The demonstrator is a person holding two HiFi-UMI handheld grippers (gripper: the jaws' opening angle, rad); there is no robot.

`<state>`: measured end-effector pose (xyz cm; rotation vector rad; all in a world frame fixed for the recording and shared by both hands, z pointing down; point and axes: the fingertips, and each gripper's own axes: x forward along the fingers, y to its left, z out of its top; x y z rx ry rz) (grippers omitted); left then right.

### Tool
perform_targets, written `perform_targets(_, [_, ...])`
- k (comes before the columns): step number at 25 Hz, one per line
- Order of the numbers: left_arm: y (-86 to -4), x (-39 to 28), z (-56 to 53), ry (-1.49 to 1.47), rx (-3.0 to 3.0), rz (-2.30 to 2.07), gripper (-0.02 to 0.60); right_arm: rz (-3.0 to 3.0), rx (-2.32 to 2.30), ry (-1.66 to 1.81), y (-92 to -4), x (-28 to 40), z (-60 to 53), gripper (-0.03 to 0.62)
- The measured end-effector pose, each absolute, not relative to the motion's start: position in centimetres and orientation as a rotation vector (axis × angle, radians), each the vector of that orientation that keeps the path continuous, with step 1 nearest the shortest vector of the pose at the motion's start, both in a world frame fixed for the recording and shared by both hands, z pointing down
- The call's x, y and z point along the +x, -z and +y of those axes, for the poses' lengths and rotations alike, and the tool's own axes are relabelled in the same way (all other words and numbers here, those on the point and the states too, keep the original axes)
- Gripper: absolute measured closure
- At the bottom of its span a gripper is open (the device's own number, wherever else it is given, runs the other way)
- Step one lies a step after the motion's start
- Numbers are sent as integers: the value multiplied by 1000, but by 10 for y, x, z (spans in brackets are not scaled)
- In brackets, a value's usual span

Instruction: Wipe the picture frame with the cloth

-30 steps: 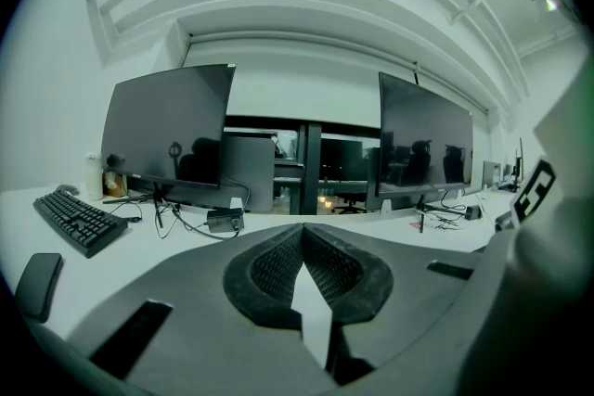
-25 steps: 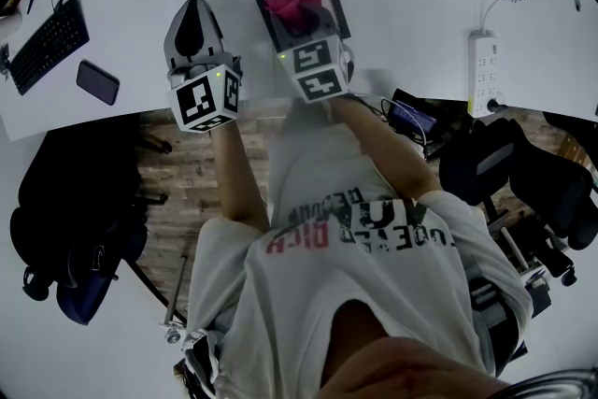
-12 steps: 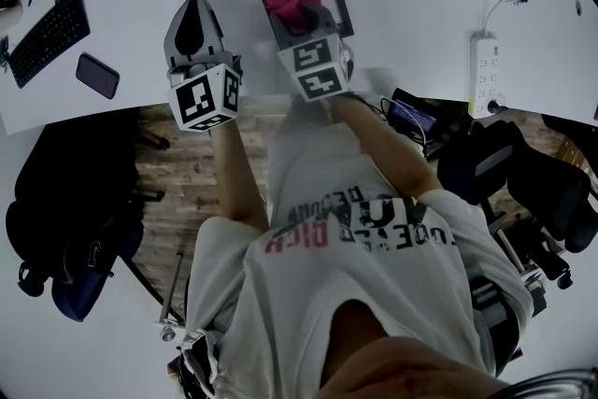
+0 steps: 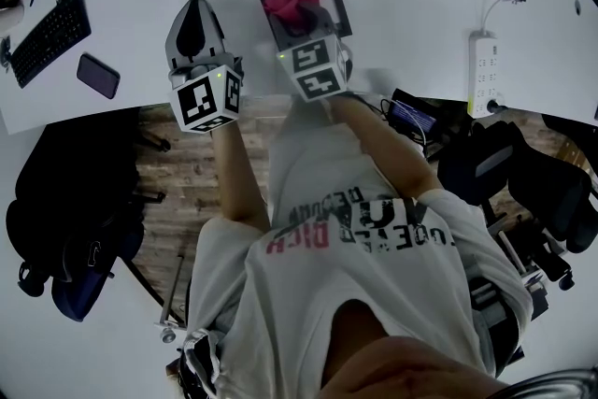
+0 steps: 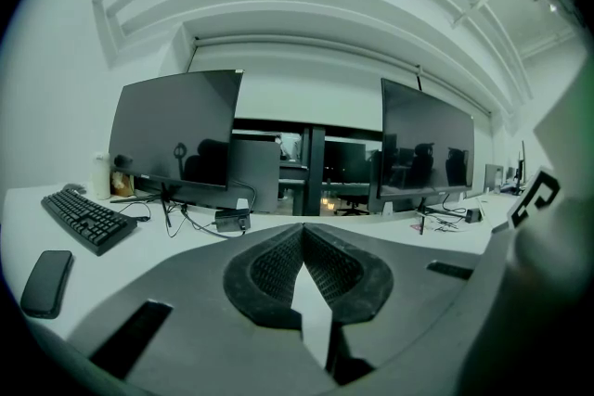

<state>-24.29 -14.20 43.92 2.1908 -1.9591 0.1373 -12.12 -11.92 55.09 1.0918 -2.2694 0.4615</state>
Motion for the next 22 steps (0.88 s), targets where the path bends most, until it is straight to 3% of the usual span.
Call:
perform_targets(12, [-415, -225, -145, -87, 2280, -1912, 584, -2290, 1157, -458, -524, -108, -127, 479])
perform_targets(22, [-396, -214, -137, -62, 2280, -1972, 584, -2308, 1339, -454, -481, -43, -133, 479])
